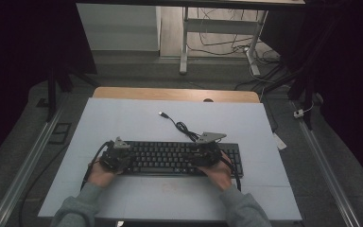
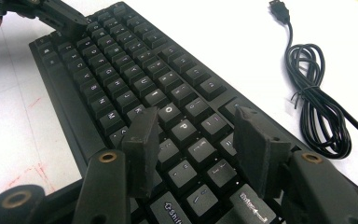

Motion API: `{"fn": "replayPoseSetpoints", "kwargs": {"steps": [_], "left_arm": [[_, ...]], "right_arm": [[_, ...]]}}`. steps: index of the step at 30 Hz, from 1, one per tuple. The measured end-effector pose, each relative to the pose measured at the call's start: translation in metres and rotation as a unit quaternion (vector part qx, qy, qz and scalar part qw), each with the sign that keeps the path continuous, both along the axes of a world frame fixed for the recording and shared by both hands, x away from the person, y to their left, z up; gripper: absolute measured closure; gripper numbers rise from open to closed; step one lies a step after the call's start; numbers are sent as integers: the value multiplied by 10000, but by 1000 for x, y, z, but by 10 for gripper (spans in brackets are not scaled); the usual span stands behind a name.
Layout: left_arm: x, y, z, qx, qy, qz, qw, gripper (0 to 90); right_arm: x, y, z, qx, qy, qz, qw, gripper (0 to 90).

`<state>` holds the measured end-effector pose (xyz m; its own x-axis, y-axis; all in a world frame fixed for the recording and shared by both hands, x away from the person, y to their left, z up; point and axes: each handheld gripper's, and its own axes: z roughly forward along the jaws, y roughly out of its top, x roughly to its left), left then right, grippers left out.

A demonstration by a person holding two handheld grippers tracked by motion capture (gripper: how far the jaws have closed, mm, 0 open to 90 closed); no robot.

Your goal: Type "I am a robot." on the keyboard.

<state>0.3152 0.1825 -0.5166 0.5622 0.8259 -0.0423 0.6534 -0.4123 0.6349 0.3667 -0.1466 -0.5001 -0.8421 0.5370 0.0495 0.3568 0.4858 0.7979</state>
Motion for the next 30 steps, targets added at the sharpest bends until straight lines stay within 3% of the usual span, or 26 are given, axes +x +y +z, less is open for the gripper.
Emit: {"fn": "replayPoseSetpoints", "kwargs": {"steps": [12,19,25,30], "left_arm": [[1,-2,-2,63,-19,8,10000,888],[-5,4,12,-384,-279,14,9989,878],[-10,12,21,-759,-482,57,9959,593],[-11,16,23,-863,-477,96,9951,486]], "right_arm": [[0,0,0,-17,-13,-6,10000,507],[0,-1,1,2,-22,-19,10000,506],[0,-1,1,12,-24,-20,10000,506],[0,-2,1,-2,-20,-26,10000,506]]}}
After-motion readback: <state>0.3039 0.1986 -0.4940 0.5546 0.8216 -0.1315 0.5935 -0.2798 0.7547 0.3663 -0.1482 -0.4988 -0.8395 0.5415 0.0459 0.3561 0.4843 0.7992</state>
